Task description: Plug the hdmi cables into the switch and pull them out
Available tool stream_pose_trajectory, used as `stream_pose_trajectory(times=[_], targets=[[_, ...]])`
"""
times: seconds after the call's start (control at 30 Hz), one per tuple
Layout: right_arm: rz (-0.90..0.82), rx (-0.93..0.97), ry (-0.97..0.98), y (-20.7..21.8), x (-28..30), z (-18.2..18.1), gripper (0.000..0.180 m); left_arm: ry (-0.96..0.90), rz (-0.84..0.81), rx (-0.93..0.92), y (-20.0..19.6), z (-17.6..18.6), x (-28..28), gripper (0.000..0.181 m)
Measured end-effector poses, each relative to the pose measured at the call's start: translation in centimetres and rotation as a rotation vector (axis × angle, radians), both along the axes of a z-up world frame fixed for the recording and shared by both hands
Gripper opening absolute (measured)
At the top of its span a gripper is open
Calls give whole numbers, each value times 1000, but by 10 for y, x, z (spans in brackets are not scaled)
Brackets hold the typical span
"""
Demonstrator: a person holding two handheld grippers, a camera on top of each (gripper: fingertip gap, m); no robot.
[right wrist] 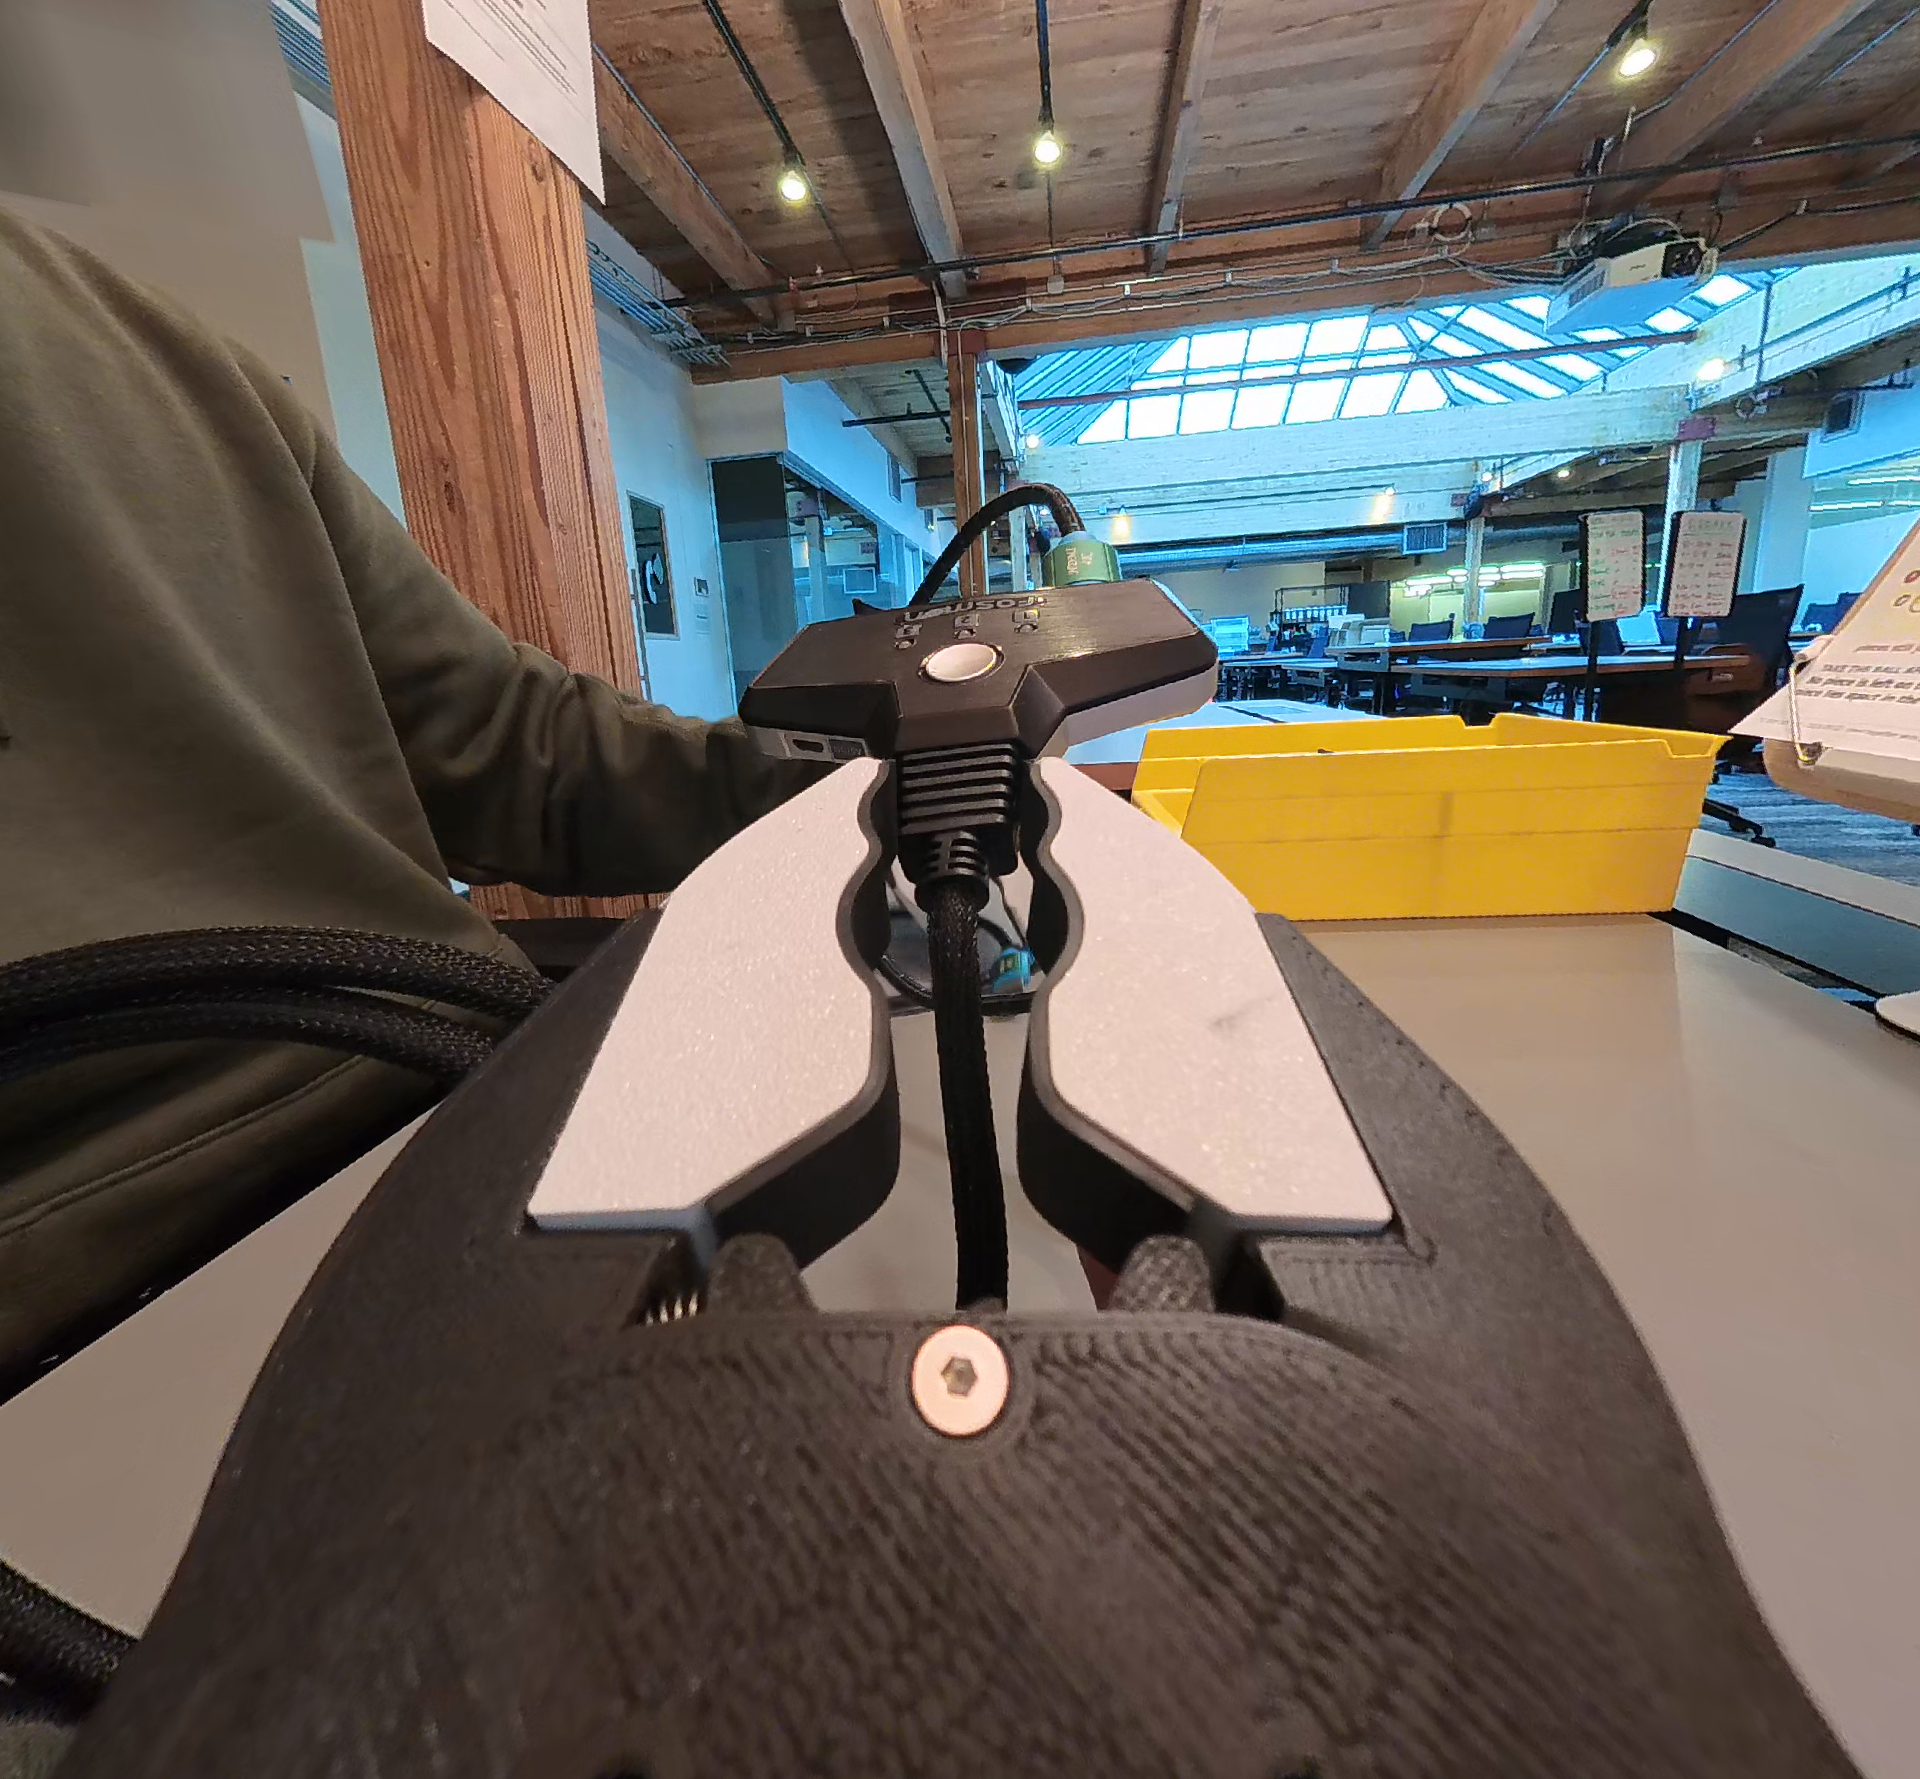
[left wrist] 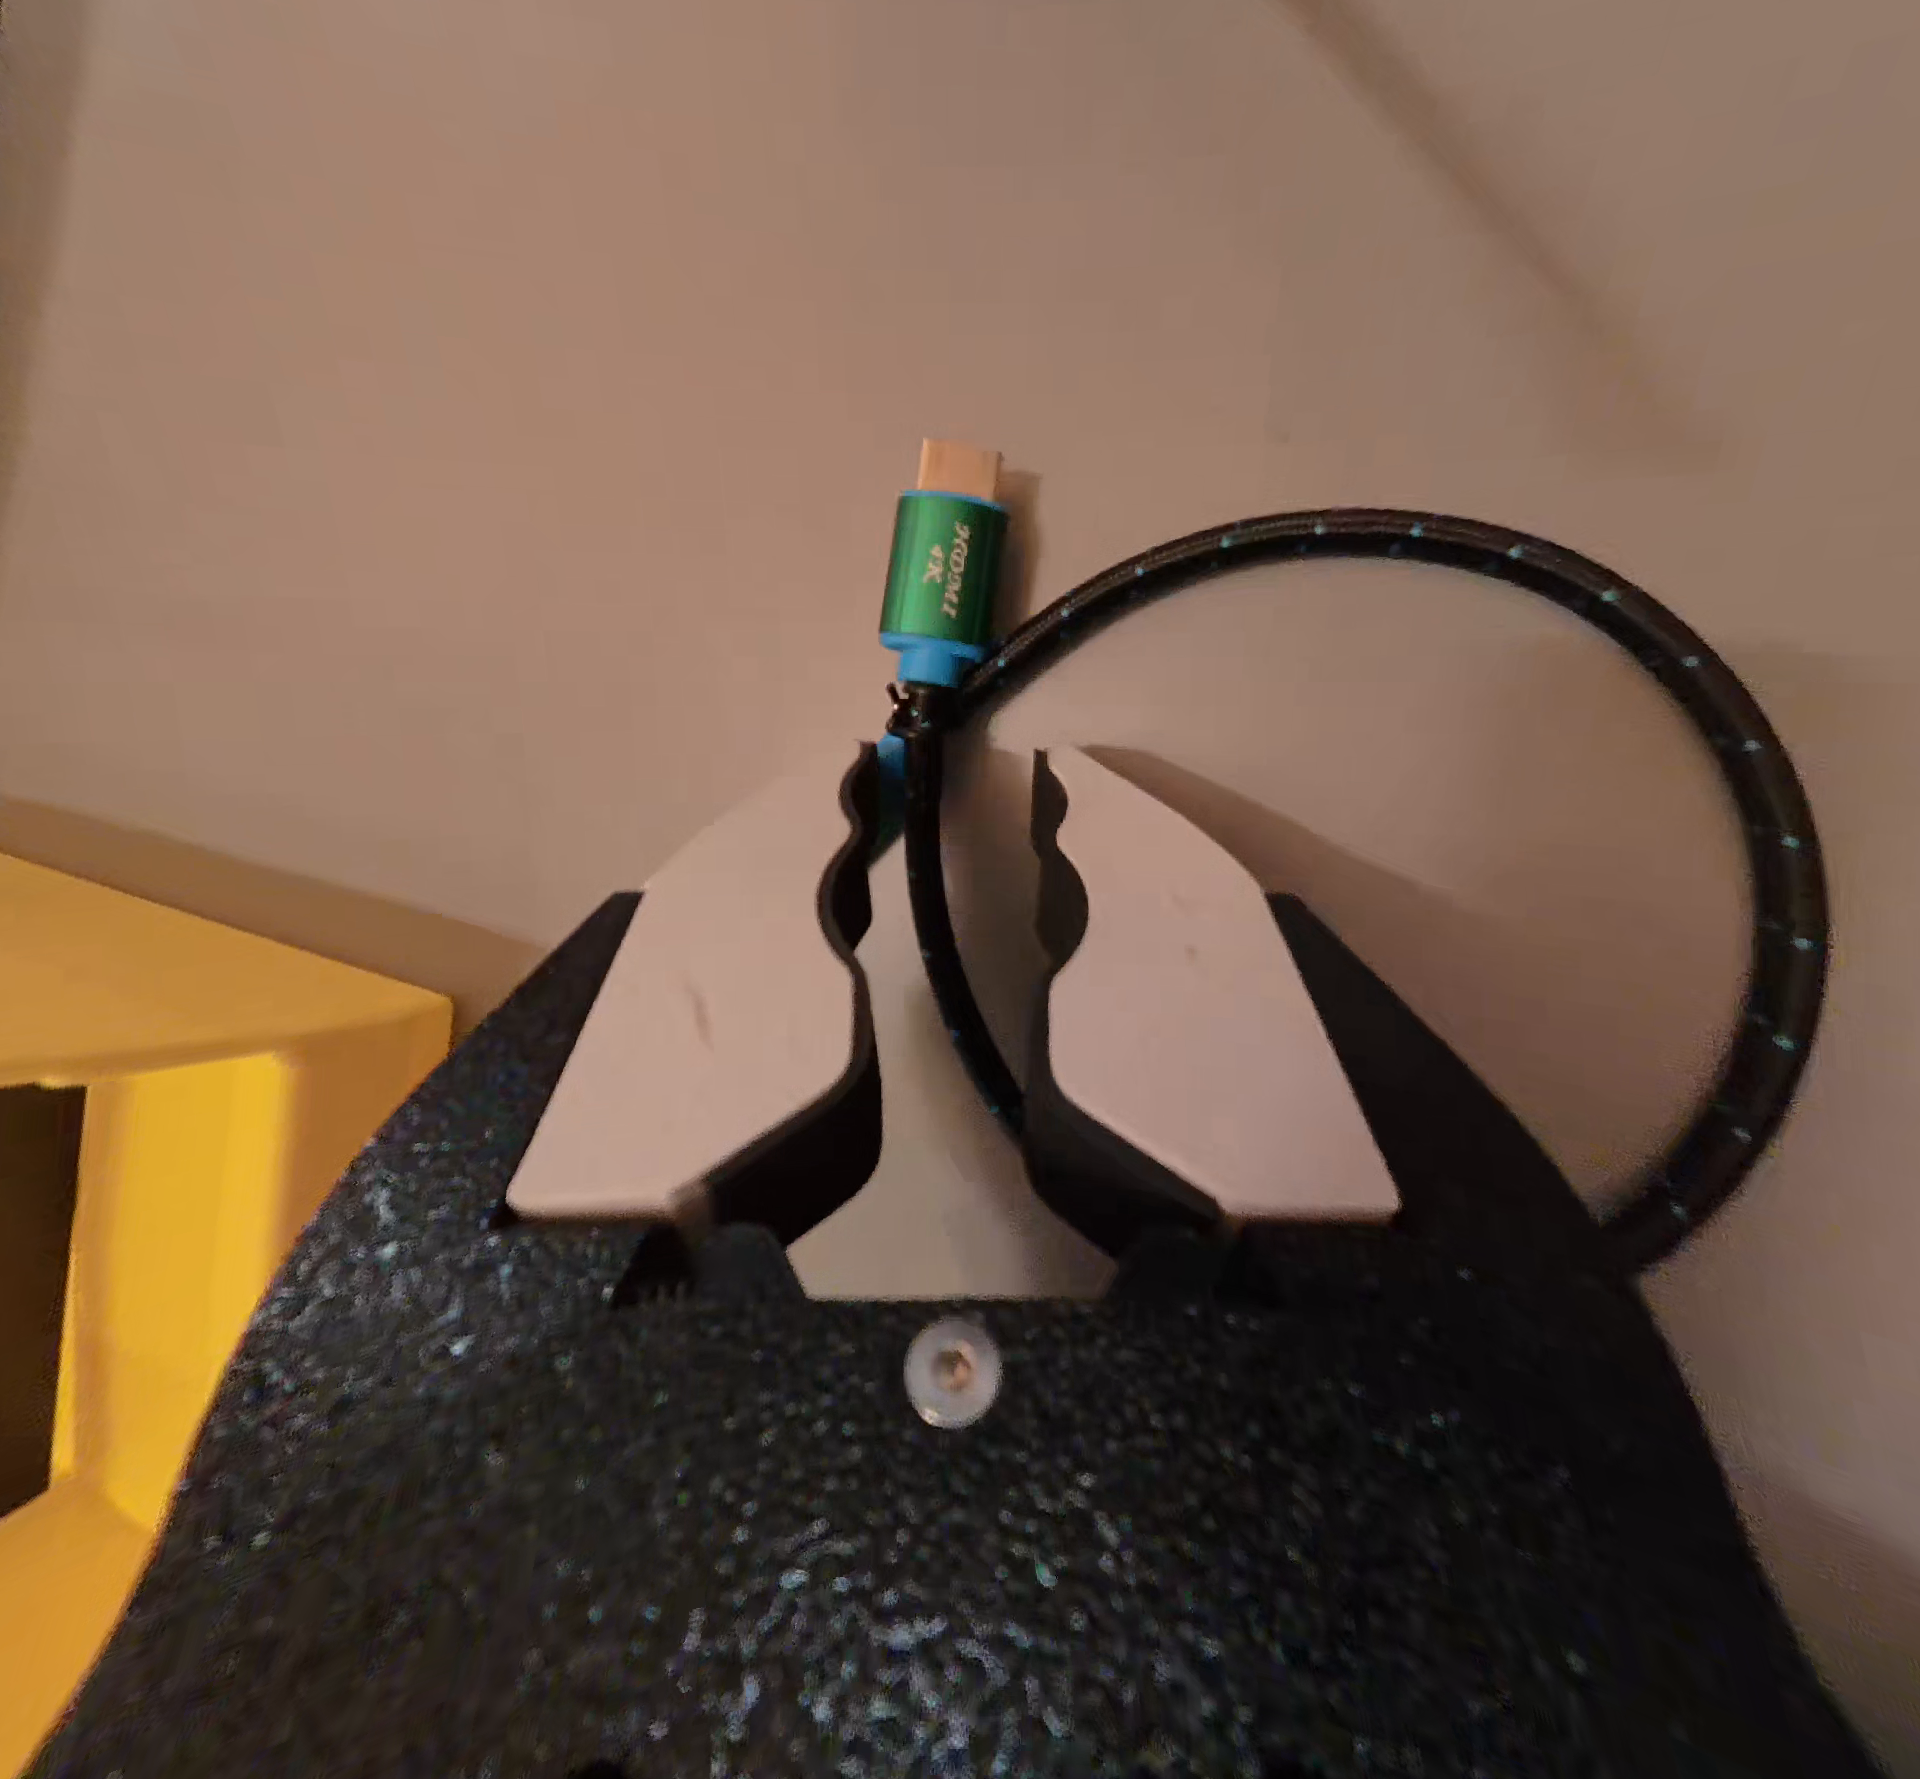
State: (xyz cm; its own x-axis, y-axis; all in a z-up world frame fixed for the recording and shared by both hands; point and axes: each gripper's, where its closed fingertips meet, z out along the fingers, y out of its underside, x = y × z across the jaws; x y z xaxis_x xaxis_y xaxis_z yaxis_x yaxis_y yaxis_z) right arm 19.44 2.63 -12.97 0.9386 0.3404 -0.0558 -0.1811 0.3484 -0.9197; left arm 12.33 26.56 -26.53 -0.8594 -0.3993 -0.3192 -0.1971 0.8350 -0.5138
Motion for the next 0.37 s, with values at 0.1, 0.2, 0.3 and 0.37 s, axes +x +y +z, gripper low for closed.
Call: stream_pose_trajectory(times=[0.1,0.2,0.3,0.37], targets=[[4,-3,1,0,0,0,22,-44,-18,-4,-5,-1,2,27],[8,-6,1,1,-1,0,22,-79,-15,37,-3,-4,7,27],[9,-8,-3,1,-1,-1,22,-109,-19,54,-3,-5,13,22],[9,-9,-3,1,-1,-1,22,-99,-22,48,-4,-6,14,18]])
